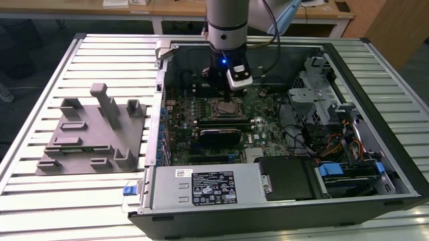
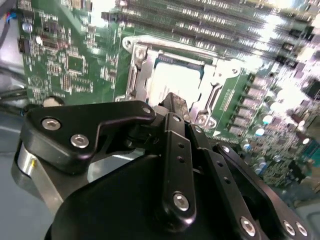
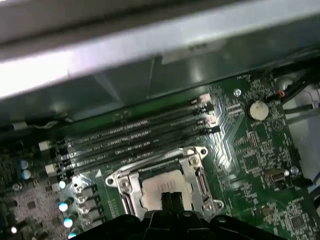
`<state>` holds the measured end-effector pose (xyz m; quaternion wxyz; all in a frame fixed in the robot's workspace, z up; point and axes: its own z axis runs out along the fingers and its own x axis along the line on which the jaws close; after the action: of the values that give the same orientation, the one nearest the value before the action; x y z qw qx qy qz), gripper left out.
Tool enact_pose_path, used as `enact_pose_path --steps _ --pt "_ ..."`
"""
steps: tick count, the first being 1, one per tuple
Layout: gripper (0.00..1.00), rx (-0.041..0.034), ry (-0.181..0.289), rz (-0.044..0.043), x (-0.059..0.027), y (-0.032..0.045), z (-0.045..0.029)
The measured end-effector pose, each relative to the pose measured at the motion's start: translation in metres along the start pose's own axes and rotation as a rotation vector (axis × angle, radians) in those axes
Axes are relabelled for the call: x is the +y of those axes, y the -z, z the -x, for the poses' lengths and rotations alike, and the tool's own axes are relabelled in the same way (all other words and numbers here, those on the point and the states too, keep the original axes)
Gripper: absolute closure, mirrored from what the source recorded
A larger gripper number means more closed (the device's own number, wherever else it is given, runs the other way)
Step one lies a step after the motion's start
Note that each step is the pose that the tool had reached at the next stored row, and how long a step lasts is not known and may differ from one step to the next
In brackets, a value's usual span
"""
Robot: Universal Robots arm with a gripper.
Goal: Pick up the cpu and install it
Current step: 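Install the first cpu locking lever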
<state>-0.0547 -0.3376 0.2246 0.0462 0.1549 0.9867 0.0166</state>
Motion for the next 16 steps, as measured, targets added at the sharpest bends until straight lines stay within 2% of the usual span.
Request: enact_pose_path --steps 5,11,16 --pt "0.89 0.0024 0.000 -0.0069 -0.0091 0.0000 0.0029" --pt "0.89 0.0034 0.000 -0.0101 -0.0093 0.0000 0.0030" --pt "0.89 0.0014 0.016 -0.0241 -0.0089 -0.0002 0.0045"
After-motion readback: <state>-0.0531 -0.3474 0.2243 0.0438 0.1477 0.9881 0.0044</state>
